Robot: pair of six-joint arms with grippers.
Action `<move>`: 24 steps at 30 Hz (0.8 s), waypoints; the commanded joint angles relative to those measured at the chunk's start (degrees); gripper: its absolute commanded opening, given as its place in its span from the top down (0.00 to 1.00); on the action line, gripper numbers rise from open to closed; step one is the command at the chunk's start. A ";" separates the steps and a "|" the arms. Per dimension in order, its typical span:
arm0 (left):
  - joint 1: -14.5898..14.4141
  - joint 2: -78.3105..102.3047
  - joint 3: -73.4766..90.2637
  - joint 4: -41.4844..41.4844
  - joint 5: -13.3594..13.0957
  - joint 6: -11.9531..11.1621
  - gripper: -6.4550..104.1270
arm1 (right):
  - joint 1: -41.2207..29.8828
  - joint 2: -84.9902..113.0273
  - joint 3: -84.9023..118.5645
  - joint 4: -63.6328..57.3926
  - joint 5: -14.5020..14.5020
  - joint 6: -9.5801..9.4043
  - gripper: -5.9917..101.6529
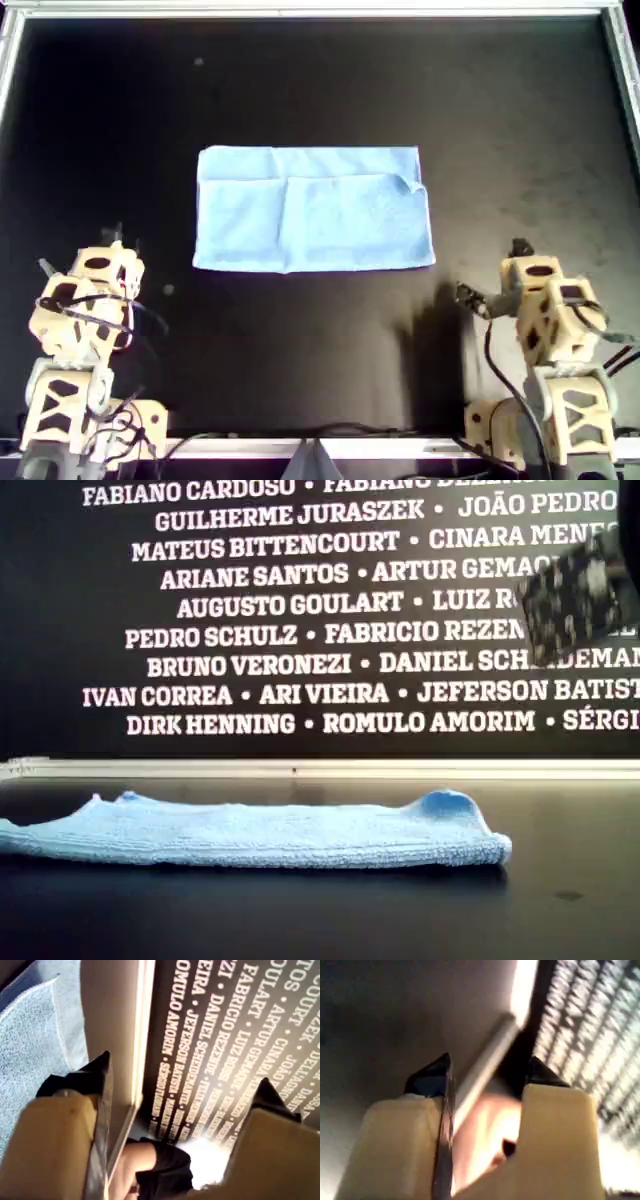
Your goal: Fold a cloth
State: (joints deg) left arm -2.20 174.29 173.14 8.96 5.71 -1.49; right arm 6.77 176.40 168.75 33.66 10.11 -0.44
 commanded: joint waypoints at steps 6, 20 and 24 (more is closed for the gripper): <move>1.32 0.79 -0.70 -0.26 0.35 0.09 0.05 | 8.00 -6.33 -1.14 0.70 -9.05 -1.67 0.39; 1.32 0.35 -0.70 -0.26 0.35 0.18 0.05 | 9.93 -68.99 -33.05 -0.70 -11.16 -1.32 0.39; 1.32 0.35 -0.70 -0.26 0.35 0.18 0.05 | 10.11 -75.67 -39.02 -0.79 -11.16 -1.14 0.38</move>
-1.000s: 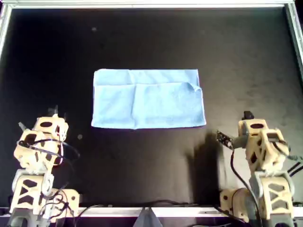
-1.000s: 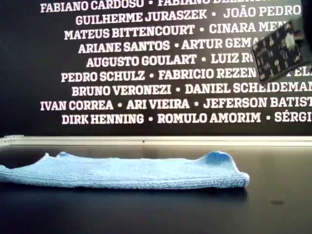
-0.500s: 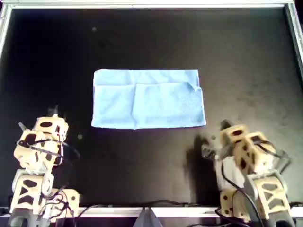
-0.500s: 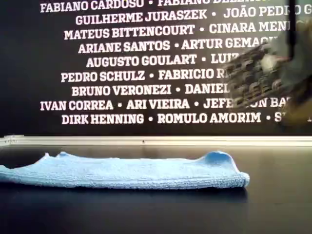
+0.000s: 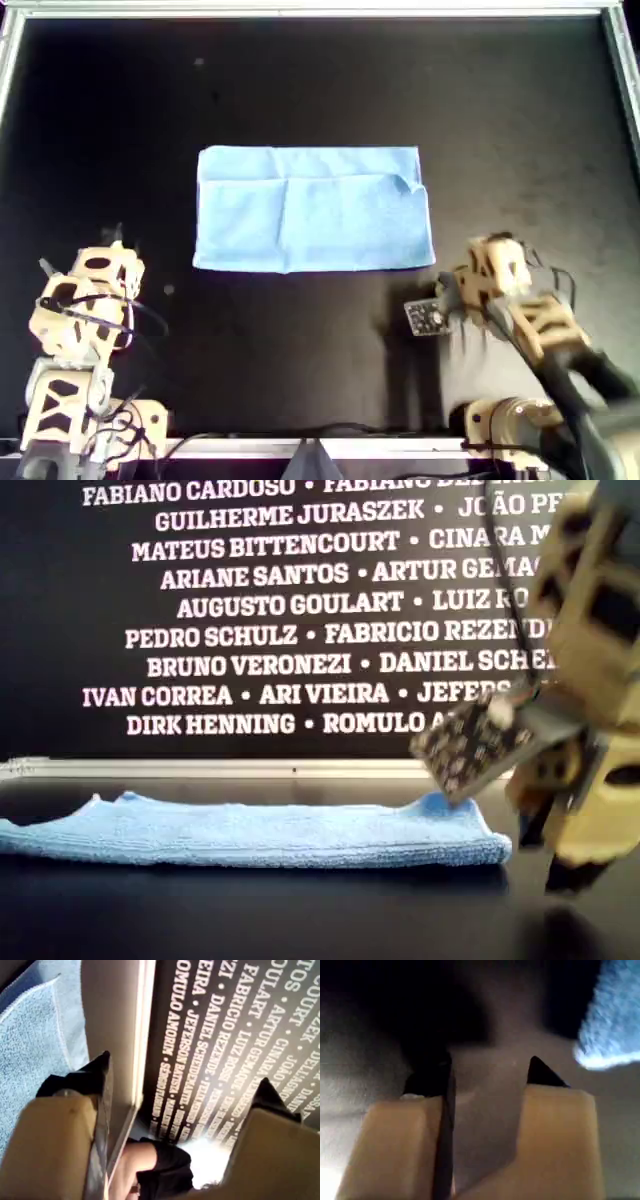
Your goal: Fold a cloth
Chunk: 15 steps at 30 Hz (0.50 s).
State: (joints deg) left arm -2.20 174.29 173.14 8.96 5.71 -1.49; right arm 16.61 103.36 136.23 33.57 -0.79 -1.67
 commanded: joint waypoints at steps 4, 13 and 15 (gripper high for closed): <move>1.32 0.35 -0.70 -0.26 0.35 0.18 0.05 | 0.26 -4.31 -10.20 -2.20 -0.26 0.09 0.38; 1.32 0.35 -0.70 -0.26 0.35 0.18 0.05 | 0.26 -4.22 -10.37 -5.27 -0.26 0.09 0.34; 1.32 0.26 -0.70 -0.26 0.35 0.18 0.05 | 0.35 -4.22 -10.37 -5.27 -0.26 0.09 0.30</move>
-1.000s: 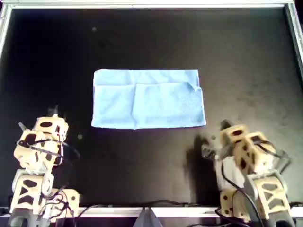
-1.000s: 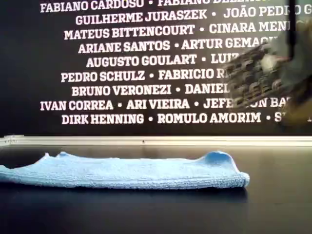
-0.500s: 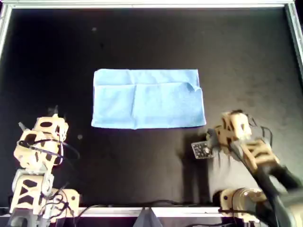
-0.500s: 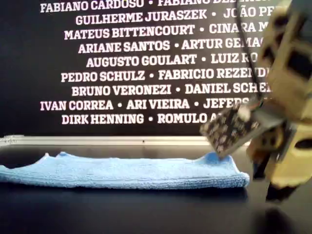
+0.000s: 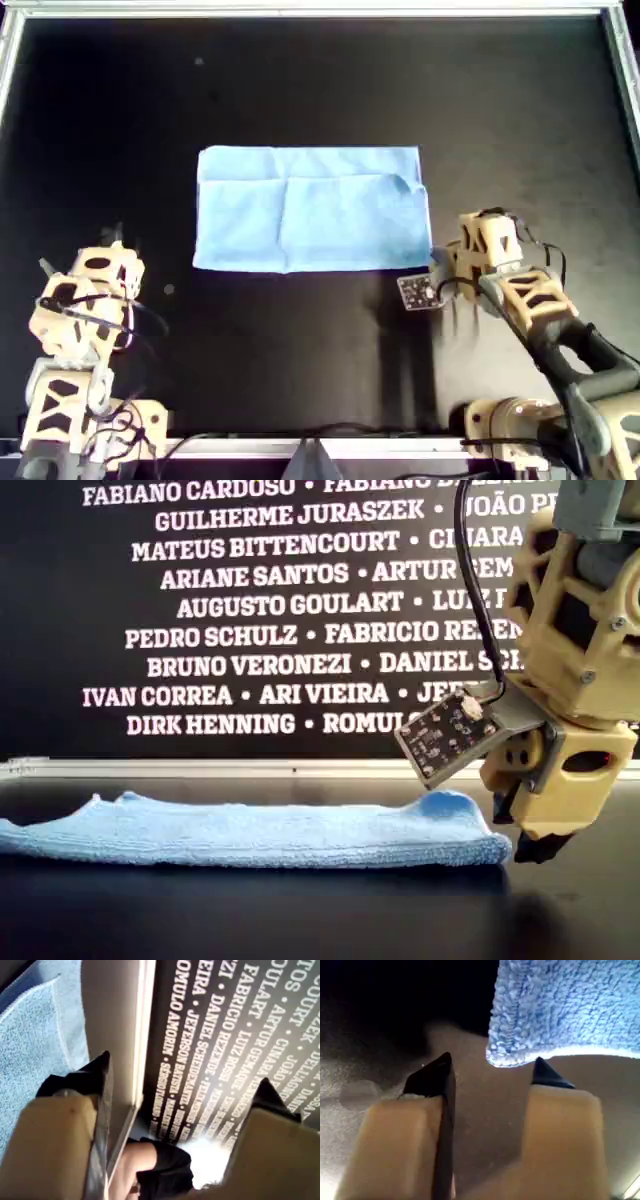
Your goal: Fold a cloth
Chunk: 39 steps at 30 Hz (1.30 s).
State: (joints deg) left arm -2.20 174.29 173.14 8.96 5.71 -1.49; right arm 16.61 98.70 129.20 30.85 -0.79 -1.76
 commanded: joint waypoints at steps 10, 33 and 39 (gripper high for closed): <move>1.23 0.26 -0.70 -0.26 0.35 0.18 0.05 | 0.44 -4.48 -5.10 -2.72 -0.35 0.18 0.22; 1.23 0.26 -0.70 -0.26 0.35 0.18 0.05 | 3.16 -11.25 -10.81 -2.64 -0.35 0.18 0.23; 1.23 0.26 -0.70 -0.26 0.35 0.18 0.05 | 5.19 -11.34 -10.99 -2.64 0.35 3.43 0.24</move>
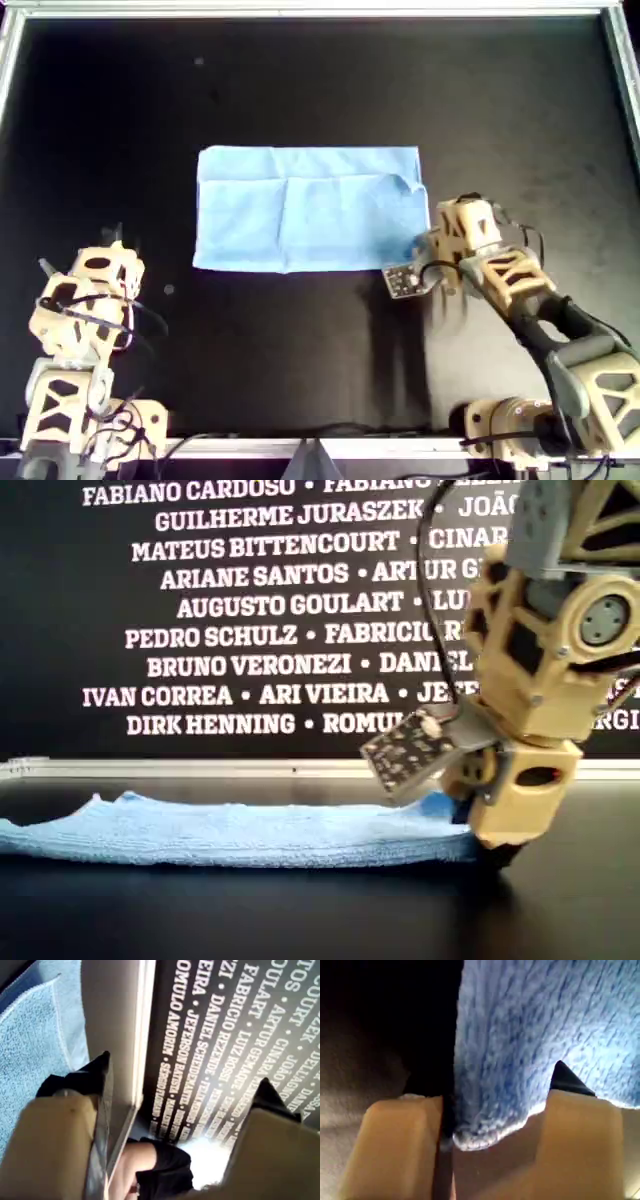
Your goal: Fold a cloth
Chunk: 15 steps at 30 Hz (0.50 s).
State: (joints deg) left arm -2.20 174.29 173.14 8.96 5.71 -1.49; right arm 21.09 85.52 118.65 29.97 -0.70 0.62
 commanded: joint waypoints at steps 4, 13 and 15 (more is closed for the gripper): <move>1.23 0.26 -0.70 -0.26 0.35 0.18 0.05 | 0.00 1.76 -0.35 -1.76 0.53 1.32 0.38; 1.23 0.26 -0.70 -0.26 0.35 0.18 0.05 | -0.18 1.67 -2.02 -1.76 0.09 1.32 0.92; 1.23 0.26 -0.70 -0.26 0.35 0.18 0.05 | -0.18 1.32 -2.02 -1.76 -0.26 1.32 0.98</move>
State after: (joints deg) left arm -2.20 174.29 173.14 8.96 5.71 -1.49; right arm 21.18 85.52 118.65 29.97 -0.62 1.76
